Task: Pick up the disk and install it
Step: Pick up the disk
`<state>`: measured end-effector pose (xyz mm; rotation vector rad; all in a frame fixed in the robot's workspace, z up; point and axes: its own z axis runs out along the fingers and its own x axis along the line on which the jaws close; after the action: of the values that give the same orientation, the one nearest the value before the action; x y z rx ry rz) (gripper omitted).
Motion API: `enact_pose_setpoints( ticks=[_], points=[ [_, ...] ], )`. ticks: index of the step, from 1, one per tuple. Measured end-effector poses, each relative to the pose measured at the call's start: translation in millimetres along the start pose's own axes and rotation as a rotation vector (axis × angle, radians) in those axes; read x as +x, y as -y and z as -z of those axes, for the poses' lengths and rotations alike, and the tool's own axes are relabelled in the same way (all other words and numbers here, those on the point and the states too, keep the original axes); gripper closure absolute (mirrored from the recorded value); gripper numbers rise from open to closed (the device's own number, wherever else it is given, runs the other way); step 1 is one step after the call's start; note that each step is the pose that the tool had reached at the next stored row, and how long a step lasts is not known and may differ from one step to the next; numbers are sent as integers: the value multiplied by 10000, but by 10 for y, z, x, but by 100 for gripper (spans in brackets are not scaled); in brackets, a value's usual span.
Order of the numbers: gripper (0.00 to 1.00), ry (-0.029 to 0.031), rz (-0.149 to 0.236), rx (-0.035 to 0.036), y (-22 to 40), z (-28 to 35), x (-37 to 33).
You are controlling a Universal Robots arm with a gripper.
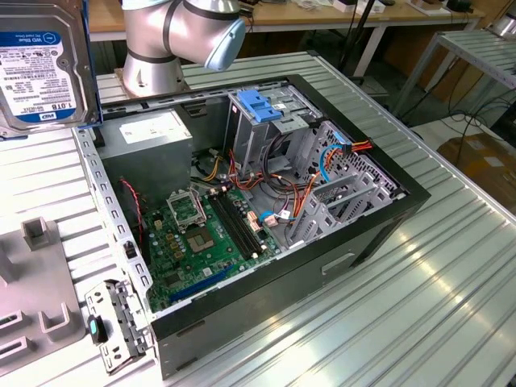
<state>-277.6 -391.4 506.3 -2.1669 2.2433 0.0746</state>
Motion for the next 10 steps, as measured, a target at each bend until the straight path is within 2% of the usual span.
enact_pose_setpoints(
  ticks=[6, 10],
  points=[
    [63, 0, -7, 1, 65, 1, 5],
    [63, 0, -8, 0, 82, 2, 7]
  ],
)
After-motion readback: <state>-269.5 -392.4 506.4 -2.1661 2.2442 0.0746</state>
